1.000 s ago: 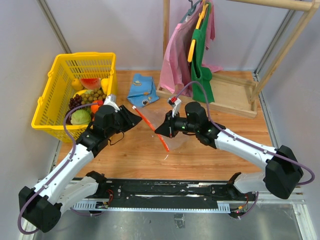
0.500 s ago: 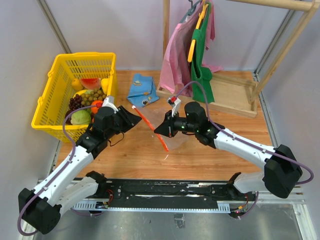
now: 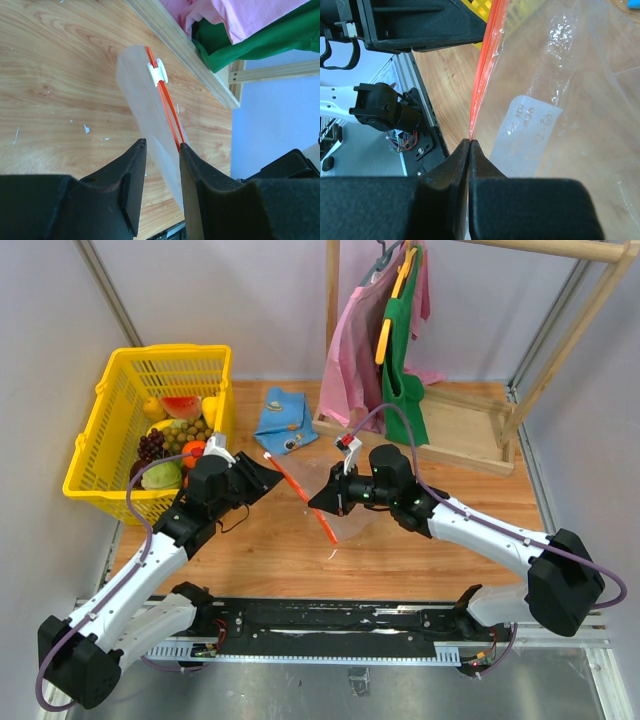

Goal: Place the food in the zip-top bag and seal the zipper
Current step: Open the zipper of the food storage bag at the center of the board.

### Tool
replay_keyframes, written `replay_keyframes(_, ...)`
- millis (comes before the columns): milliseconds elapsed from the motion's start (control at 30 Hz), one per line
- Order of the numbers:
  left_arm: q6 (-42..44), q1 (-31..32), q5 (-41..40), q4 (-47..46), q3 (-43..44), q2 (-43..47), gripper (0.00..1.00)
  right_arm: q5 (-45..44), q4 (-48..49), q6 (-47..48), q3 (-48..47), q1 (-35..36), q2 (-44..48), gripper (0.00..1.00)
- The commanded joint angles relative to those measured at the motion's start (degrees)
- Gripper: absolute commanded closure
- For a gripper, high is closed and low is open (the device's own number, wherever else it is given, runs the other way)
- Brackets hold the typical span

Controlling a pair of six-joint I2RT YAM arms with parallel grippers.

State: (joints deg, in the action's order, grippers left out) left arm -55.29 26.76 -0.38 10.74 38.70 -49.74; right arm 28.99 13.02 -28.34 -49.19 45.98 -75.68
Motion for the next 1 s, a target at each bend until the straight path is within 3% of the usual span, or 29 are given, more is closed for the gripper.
replay_keyframes(0, -0.9, 0.3, -0.5, -2.6, -0.9, 0.4, 0.63, 0.8, 2.2, -0.2, 0.7, 0.9, -0.4, 0.99)
replay_keyframes(967, -3.7, 1.6, 5.8, -8.2, -2.9, -5.0, 0.63, 2.5, 5.4, -2.1, 0.6, 0.9, -1.7, 0.99)
